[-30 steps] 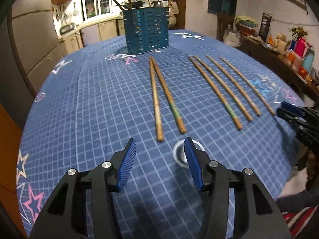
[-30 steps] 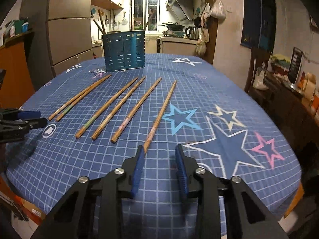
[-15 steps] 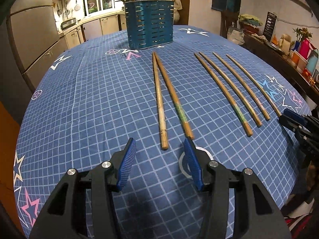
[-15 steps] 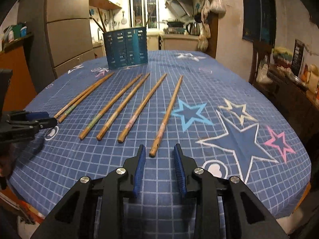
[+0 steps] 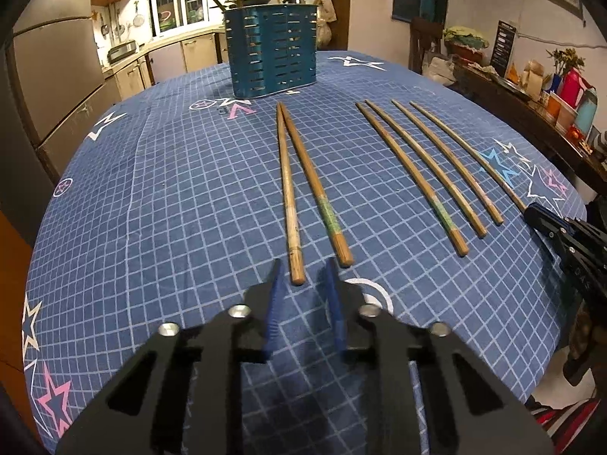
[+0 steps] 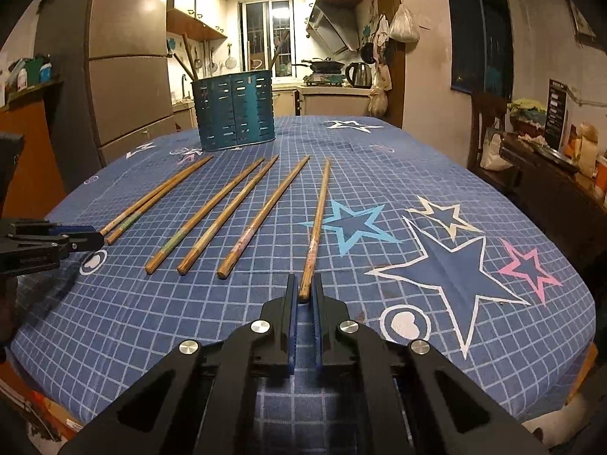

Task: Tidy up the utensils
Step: 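Close the right tool on a wooden chopstick while the left tool grasps another, then lift both chopsticks and carry them with both tools over the teal holder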

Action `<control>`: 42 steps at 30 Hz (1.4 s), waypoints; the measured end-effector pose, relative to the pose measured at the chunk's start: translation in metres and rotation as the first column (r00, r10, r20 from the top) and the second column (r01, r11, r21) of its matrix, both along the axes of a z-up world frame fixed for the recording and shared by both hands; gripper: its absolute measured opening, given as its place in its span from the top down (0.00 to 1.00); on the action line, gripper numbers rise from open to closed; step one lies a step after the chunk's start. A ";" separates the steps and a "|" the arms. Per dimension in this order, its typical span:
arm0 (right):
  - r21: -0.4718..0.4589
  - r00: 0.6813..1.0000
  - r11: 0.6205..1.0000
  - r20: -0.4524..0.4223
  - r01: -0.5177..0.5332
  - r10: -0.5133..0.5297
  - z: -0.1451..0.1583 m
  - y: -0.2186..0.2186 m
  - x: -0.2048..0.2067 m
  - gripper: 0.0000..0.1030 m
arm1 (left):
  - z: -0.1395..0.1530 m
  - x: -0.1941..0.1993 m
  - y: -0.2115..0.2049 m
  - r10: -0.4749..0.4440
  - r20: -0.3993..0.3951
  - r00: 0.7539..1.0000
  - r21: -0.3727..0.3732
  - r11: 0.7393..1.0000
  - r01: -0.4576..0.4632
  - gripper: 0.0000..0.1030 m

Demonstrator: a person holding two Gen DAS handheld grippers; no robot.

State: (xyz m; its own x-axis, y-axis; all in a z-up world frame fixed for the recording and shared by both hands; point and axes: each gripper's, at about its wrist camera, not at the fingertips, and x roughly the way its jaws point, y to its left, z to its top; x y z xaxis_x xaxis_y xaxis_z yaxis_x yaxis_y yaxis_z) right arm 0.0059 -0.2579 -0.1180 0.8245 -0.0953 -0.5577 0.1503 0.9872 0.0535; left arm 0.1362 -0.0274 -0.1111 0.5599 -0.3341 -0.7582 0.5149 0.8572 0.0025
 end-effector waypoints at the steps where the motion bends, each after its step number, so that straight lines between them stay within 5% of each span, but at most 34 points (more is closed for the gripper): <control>1: 0.007 1.000 1.000 -0.002 -0.001 0.001 0.001 -0.002 0.000 0.93 | 0.000 0.000 0.001 0.006 -0.001 1.000 -0.006 1.000 -0.006 0.95; 20: -0.126 0.991 0.991 0.122 -0.043 0.058 0.062 -0.015 -0.009 0.93 | 0.035 -0.004 0.043 0.081 0.003 0.997 -0.151 0.985 -0.080 0.95; 33: -0.073 0.969 0.993 0.221 -0.094 0.108 0.103 -0.029 -0.015 0.93 | 0.079 -0.011 0.055 0.137 0.099 0.986 -0.225 0.968 -0.112 0.95; 42: -0.046 0.935 0.990 0.324 -0.136 0.144 0.151 -0.043 -0.009 0.93 | 0.139 -0.005 0.057 0.136 0.186 0.973 -0.293 0.953 -0.077 0.95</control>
